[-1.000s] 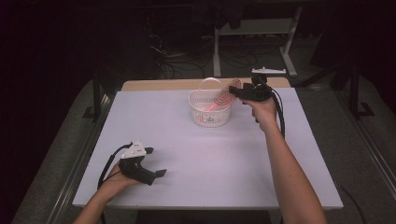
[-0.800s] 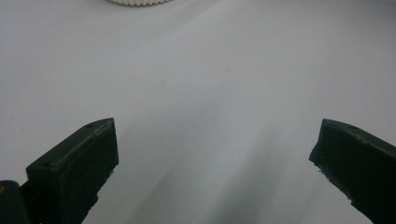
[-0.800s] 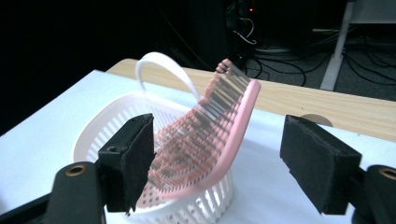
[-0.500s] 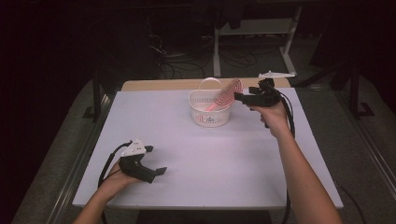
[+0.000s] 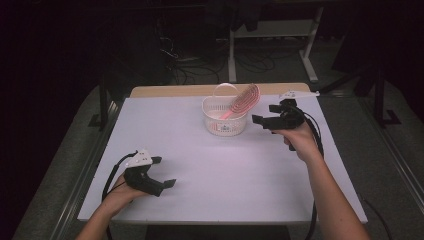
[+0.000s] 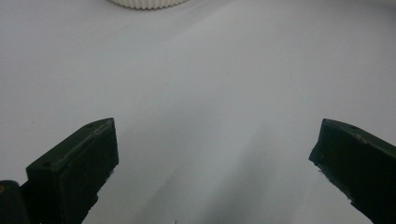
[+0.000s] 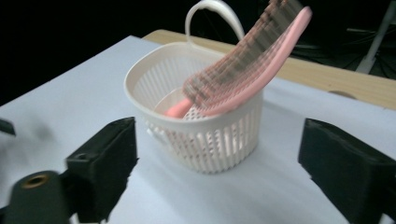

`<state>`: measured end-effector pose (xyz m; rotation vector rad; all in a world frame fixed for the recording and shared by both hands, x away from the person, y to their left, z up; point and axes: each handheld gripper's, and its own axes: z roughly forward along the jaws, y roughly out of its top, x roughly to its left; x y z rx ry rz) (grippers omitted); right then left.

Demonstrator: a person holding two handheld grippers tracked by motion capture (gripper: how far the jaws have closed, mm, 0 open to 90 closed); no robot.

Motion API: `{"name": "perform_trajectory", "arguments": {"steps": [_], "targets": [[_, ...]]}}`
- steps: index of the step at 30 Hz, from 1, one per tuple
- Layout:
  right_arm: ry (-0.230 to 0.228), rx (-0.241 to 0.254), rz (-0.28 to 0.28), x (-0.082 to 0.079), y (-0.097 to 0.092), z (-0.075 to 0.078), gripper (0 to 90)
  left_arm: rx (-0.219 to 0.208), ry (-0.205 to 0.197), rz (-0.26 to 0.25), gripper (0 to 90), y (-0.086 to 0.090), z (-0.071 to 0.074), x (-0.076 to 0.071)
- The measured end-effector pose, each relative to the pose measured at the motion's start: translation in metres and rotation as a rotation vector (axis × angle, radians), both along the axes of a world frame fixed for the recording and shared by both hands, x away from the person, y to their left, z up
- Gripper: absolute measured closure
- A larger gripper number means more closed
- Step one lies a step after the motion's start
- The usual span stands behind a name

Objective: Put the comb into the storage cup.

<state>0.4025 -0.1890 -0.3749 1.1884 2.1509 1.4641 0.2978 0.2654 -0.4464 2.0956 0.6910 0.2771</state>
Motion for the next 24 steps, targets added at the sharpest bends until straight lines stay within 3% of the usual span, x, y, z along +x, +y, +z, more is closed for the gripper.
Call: {"name": "perform_trajectory", "arguments": {"steps": [9, 13, 24], "targets": [[0.004, -0.039, 0.038, -0.030, 0.005, -0.012, 0.0, -0.001, 0.002, -0.011, 0.0, -0.002, 0.001, 0.000], [0.000, -0.070, 0.054, -0.042, 0.009, -0.018, 0.0, -0.003, 0.003, -0.014, 0.0, -0.002, 0.001, 0.000], [0.009, -0.074, 0.073, -0.069, 0.012, -0.035, 0.0, -0.009, -0.004, -0.012, 0.0, 0.000, 0.002, -0.002]]}}
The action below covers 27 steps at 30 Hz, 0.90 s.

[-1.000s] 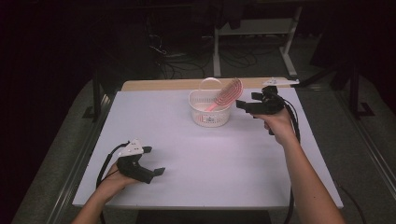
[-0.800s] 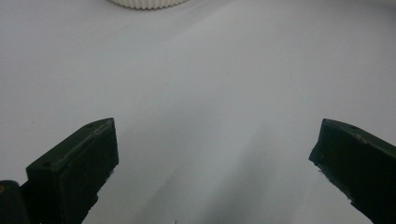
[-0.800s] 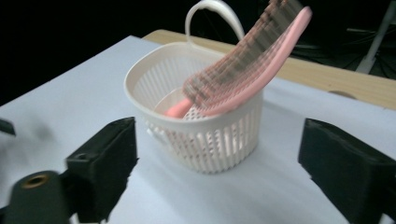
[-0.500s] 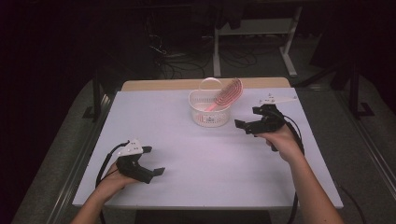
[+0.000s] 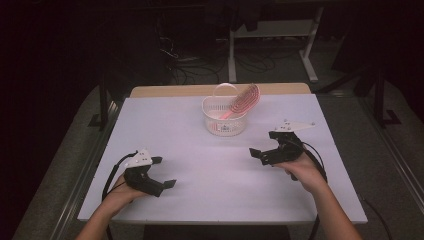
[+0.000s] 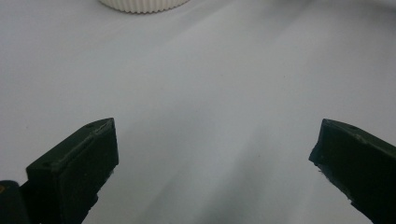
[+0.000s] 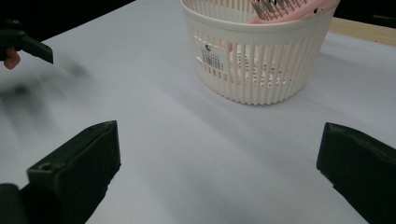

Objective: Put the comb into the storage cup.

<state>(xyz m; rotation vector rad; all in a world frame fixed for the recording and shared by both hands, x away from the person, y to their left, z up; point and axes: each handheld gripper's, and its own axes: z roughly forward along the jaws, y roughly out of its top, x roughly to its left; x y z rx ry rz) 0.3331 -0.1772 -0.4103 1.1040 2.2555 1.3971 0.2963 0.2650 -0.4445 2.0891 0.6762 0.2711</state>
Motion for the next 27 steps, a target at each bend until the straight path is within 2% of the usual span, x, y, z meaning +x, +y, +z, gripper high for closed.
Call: {"name": "perform_trajectory", "arguments": {"steps": [13, 17, 20, 27], "targets": [[0.011, -0.035, 0.025, -0.026, -0.007, -0.019, 0.0, -0.007, 0.004, 0.001, 0.0, 0.001, 0.000, -0.001], [0.021, -0.038, 0.036, -0.032, -0.009, -0.028, 0.0, -0.010, 0.000, 0.000, 0.0, 0.001, 0.001, -0.001], [0.026, -0.060, 0.044, -0.036, -0.010, -0.033, 0.0, -0.010, 0.000, 0.003, 0.0, 0.002, 0.001, -0.001], [0.042, -0.062, 0.039, -0.044, -0.018, -0.043, 0.0, -0.015, -0.008, -0.003, 0.0, 0.002, 0.001, -0.002]]}}
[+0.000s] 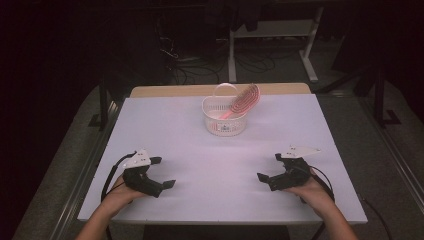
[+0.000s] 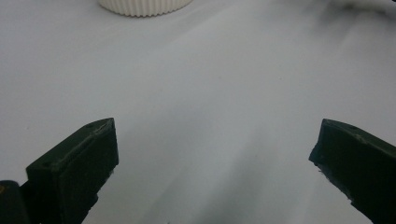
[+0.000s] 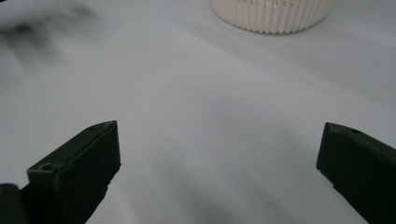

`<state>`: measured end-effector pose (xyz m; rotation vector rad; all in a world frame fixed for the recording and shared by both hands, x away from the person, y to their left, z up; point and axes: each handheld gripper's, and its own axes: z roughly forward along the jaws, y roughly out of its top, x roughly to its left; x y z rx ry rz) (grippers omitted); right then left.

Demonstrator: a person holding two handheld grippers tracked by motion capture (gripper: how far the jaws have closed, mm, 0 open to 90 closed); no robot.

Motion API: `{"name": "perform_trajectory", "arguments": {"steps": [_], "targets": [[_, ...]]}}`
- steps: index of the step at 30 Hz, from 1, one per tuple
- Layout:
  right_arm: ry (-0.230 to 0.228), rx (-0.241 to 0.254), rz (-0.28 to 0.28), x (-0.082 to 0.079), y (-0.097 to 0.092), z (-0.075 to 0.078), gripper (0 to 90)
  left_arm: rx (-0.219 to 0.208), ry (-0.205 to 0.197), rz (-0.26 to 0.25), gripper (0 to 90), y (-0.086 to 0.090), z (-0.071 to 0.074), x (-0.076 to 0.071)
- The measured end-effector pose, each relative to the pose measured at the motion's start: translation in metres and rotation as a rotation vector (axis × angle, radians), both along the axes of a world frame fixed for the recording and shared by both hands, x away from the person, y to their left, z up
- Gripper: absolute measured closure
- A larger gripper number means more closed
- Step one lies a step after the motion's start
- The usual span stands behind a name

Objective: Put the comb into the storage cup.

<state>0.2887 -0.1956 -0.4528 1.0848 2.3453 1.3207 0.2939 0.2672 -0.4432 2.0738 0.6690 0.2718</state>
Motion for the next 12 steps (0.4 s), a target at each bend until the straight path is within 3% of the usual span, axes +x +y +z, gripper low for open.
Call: {"name": "perform_trajectory", "arguments": {"steps": [5, 12], "targets": [[0.014, -0.036, 0.008, -0.0047, -0.0045, -0.0083, 0.0, -0.001, -0.002, 0.004, 0.0, 0.0008, -0.0001, -0.0001], [0.009, -0.048, 0.015, -0.0059, -0.0046, -0.0086, 0.0, 0.007, 0.001, -0.001, 0.0, 0.0006, -0.0011, 0.0009]]}}
